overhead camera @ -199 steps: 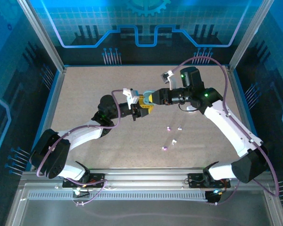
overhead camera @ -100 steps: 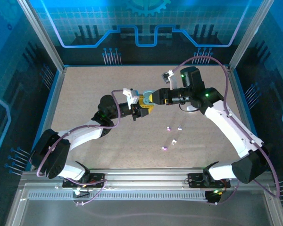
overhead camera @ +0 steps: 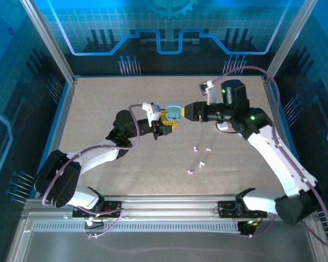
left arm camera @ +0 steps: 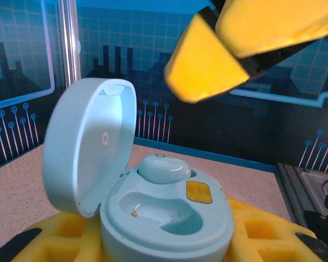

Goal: Insert the wireless bluetooth earbuds into the charging case

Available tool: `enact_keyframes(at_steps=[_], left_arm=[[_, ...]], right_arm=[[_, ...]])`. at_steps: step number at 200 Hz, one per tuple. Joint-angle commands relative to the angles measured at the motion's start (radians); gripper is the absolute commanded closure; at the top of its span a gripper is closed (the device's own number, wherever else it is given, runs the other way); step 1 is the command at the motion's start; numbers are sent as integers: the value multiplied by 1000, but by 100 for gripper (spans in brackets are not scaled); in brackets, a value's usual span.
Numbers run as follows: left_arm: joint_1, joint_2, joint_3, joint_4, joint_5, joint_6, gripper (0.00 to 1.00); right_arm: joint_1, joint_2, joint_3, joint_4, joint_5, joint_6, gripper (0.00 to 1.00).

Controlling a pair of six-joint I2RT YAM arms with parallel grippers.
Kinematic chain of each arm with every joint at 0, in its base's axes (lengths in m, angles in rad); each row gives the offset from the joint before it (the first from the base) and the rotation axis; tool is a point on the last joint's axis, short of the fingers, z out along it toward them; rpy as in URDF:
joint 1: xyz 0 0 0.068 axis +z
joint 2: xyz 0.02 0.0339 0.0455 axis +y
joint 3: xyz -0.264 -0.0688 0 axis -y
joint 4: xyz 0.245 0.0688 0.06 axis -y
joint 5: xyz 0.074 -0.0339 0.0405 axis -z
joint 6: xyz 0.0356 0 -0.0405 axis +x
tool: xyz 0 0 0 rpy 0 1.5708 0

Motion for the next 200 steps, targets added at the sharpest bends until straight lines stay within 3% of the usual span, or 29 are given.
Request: enact_keyframes(at_steps=[1, 43, 62, 81, 151, 200], left_arm=[[-7, -36, -3, 40, -32, 28, 69], [-6, -43, -13, 44, -50, 31, 69], [-7, -44, -14, 51, -48, 26, 69], [-7, -45, -17, 55, -47, 21, 69], [-8, -56, -21, 52, -39, 11, 68], [-8, -56, -21, 48, -33, 7, 68]], right_arm=[[-78, -96, -57, 12, 144, 17, 51], [-385, -140, -222, -77, 248, 126, 58], [-542, -82, -294, -86, 209, 121, 58], [-623, 23, -307, -98, 255, 40, 59], [-628, 488, -79, -236, 426, -235, 63], [-617, 642, 21, -279, 487, -350, 61]])
